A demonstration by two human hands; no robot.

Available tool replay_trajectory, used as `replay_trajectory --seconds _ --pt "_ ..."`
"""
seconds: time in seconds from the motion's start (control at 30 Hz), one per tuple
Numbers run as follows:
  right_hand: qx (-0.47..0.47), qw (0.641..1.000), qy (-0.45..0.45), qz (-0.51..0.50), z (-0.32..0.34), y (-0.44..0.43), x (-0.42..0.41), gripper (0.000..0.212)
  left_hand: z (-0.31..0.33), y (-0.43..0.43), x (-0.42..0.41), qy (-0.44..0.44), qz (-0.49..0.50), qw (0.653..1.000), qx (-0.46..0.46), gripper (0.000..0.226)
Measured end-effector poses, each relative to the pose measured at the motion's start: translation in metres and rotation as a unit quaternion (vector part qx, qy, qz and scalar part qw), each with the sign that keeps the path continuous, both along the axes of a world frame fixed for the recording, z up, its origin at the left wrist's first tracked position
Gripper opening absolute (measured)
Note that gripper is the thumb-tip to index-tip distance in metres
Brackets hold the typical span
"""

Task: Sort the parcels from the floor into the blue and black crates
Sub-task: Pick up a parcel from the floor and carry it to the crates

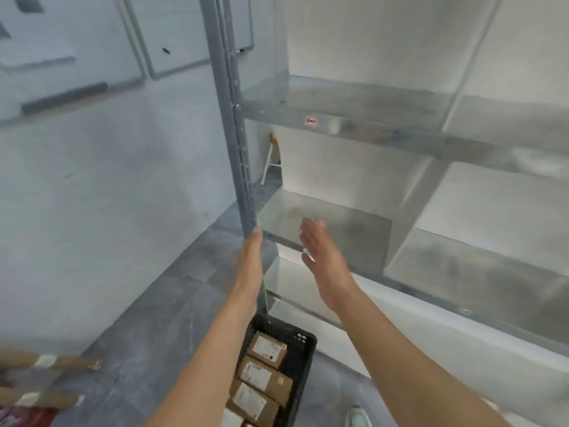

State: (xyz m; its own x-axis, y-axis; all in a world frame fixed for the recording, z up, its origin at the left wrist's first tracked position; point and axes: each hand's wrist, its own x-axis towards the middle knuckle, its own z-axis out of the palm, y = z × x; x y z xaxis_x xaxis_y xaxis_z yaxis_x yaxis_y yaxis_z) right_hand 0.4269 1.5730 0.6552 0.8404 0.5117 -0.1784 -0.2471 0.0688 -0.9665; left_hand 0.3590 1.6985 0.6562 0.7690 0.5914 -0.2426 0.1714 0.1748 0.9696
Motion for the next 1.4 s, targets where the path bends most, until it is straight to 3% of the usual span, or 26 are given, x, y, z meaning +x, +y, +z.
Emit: replay_trajectory --seconds 0.17,0.3,0.6,0.77,0.9,1.17,1.3,1.4 --pt "0.016 0.993 -0.047 -0.108 0.041 -0.081 -0.02 0.086 0.029 -0.068 0.019 -0.032 -0.128 0.991 0.021 0.059" --pt "0.021 0.975 -0.053 -0.215 0.059 -0.159 -0.035 0.068 0.043 -0.14 0.029 -0.048 -0.21 0.976 0.014 0.057" --pt "0.023 0.92 -0.074 -0.385 0.074 -0.339 -0.116 0.09 0.059 -0.331 0.001 -0.061 -0.391 0.918 0.027 0.057" --pt "0.041 0.878 -0.065 -0.472 0.066 -0.444 -0.179 0.083 0.057 -0.448 -0.039 -0.055 -0.466 0.883 0.021 0.056" --pt "0.042 0.845 -0.054 -0.53 0.055 -0.531 -0.24 0.072 0.051 -0.539 -0.087 -0.048 -0.539 0.84 0.028 0.054" --pt "0.042 0.773 -0.043 -0.632 0.031 -0.67 -0.371 0.08 0.035 -0.707 -0.194 -0.025 -0.669 0.743 0.029 0.053" --pt "0.044 0.735 -0.026 -0.677 0.024 -0.718 -0.427 0.064 0.028 -0.775 -0.242 -0.008 -0.722 0.691 0.029 0.053" --pt "0.048 0.693 -0.026 -0.719 0.016 -0.751 -0.462 0.113 0.022 -0.821 -0.274 0.006 -0.763 0.645 0.027 0.052"
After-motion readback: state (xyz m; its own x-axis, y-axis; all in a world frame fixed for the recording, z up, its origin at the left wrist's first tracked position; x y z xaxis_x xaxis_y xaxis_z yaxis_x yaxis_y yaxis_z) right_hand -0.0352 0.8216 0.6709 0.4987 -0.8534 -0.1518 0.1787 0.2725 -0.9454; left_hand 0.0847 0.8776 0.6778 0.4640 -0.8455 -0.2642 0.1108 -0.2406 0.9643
